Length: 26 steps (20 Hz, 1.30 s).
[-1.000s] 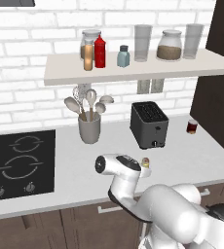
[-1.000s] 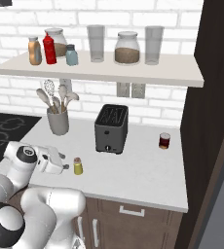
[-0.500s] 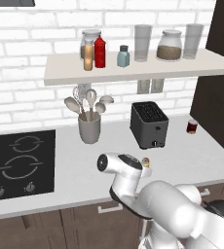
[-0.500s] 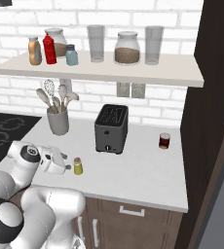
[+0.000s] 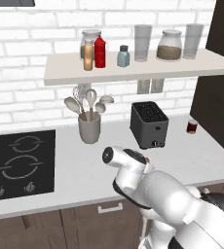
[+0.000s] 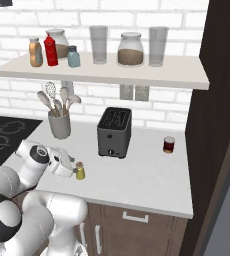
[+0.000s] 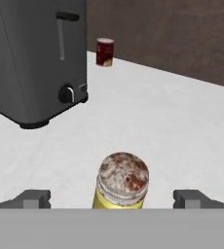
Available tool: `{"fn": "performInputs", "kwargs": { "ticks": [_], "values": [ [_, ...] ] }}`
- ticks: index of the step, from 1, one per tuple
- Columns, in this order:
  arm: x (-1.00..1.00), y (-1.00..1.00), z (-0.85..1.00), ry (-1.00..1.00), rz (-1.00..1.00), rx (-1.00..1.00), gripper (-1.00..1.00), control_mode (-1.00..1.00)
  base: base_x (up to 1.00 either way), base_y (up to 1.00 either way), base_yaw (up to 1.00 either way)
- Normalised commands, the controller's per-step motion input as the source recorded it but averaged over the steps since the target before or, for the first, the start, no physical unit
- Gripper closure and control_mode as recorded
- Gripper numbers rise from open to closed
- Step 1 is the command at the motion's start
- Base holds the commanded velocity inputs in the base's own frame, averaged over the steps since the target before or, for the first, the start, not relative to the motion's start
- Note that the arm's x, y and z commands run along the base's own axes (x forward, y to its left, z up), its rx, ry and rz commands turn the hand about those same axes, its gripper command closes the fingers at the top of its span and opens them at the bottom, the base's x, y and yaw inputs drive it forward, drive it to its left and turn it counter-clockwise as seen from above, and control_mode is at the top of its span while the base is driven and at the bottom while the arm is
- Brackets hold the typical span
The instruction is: Put the shaker and condiment bottle from the counter next to their counterparts in the cabinet.
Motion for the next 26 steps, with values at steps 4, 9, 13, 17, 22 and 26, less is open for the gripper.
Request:
{"fn": "performInputs", "kwargs": {
  "ticks": [4, 9, 13, 17, 22, 26],
  "values": [
    [0.0, -0.37, -0.35, 0.0, 0.0, 0.08, -1.0, -1.0, 0.0, 0.0, 0.0],
    [0.0, -0.36, -0.33, 0.0, 0.0, 0.1, 1.0, -1.0, 0.0, 0.0, 0.0],
    [0.0, -0.45, -0.23, 0.0, 0.0, 0.14, 1.0, -1.0, 0.0, 0.0, 0.0],
    [0.13, -0.06, -0.15, 0.04, 0.0, 0.04, 1.0, -1.0, 0.0, 0.0, 0.0],
    [0.01, -0.33, 0.06, 0.0, -0.02, 0.08, 1.0, -1.0, 0.0, 0.0, 0.0],
    [0.0, -0.21, 0.26, -0.01, -0.01, 0.02, 1.0, -1.0, 0.0, 0.0, 0.0]
  ]
}}
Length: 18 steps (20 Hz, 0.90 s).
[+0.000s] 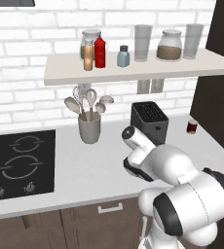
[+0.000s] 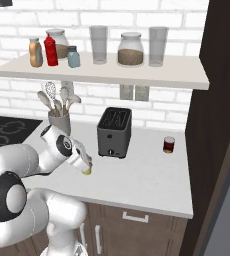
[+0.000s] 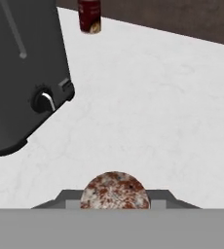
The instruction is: Put the shaker and condiment bottle from the counter next to their counterparts in the cabinet.
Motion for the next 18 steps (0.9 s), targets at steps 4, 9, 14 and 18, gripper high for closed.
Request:
{"fn": "performInputs", "kwargs": {
  "ticks": [4, 9, 14, 18],
  "values": [
    [0.0, -0.2, 0.24, 0.0, 0.0, 0.01, 1.0, -1.0, 0.0, 0.0, 0.0],
    [-0.05, -0.08, 0.35, -0.03, 0.0, 0.0, 1.0, -1.0, 0.0, 0.0, 0.0],
    [-0.52, -0.01, 0.23, -0.13, 0.01, 0.0, 1.0, -1.0, 0.0, 0.0, 0.0],
    [-0.77, 0.0, 0.36, -0.23, 0.01, 0.0, 1.0, -1.0, 0.0, 0.0, 0.0]
  ]
}}
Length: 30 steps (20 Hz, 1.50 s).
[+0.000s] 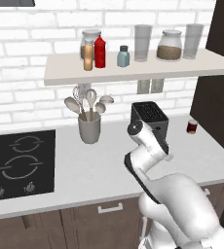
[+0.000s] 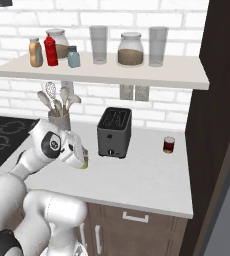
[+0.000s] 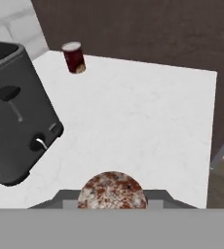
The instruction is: Put the shaker and condiment bottle from the counter next to their counterparts in the cabinet.
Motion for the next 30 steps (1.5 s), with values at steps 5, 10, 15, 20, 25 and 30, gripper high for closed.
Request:
{"fn": "performInputs", "kwargs": {
  "ticks": [5, 10, 15, 20, 25, 30],
  "values": [
    [-0.49, 0.0, 0.53, -0.17, 0.02, 0.0, 1.0, -1.0, 0.0, 0.0, 0.0],
    [-0.37, 0.02, 0.57, -0.03, 0.09, -0.01, 1.0, -1.0, 0.0, 0.0, 0.0],
    [-0.27, 0.2, 0.75, 0.0, 0.12, -0.05, 1.0, -1.0, 0.0, 0.0, 0.0],
    [-0.21, 0.18, 0.77, -0.01, 0.2, -0.07, 1.0, -1.0, 0.0, 0.0, 0.0],
    [0.0, 0.02, 0.58, 0.0, 0.32, -0.05, 1.0, -1.0, 0.0, 0.0, 0.0],
    [0.1, 0.02, 0.45, 0.0, 0.45, -0.02, 1.0, -1.0, 0.0, 0.0, 0.0]
  ]
}}
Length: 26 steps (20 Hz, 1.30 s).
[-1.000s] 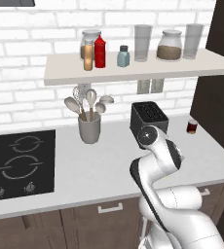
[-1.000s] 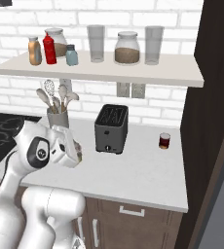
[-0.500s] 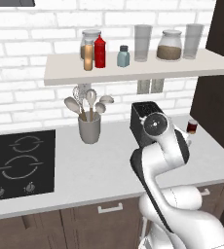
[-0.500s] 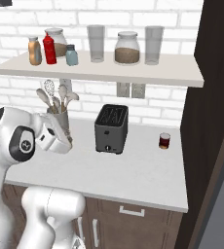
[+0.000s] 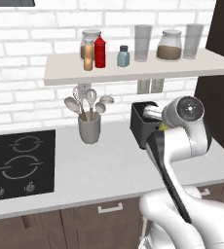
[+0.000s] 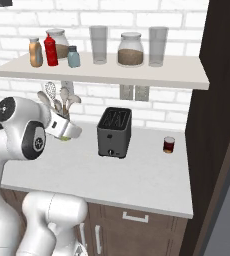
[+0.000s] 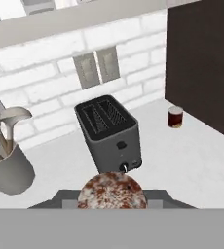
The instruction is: Put the shaker and condiment bottle from the counter next to their counterparts in the cabinet.
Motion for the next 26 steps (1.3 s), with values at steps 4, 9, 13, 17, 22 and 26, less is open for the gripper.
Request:
{"fn": "performInputs", "kwargs": {
  "ticks": [4, 9, 13, 17, 22, 26],
  "values": [
    [0.0, 0.13, 0.5, 0.0, 0.46, -0.08, 1.0, -1.0, 0.0, 0.0, 0.0],
    [-0.02, 0.46, 0.27, -0.02, 0.36, -0.19, 1.0, -1.0, 0.0, 0.0, 0.0],
    [0.02, 0.34, 0.32, -0.05, 0.19, -0.13, 1.0, -1.0, 0.0, 0.0, 0.0],
    [-0.04, -0.01, 0.85, -0.19, 0.22, -0.07, 1.0, -1.0, 0.0, 0.0, 0.0],
    [-0.06, -0.03, 0.58, -0.15, 0.17, -0.02, 1.0, -1.0, 0.0, 0.0, 0.0],
    [0.0, 0.0, 0.59, -0.04, 0.04, -0.07, 1.0, -1.0, 0.0, 0.0, 0.0]
  ]
}}
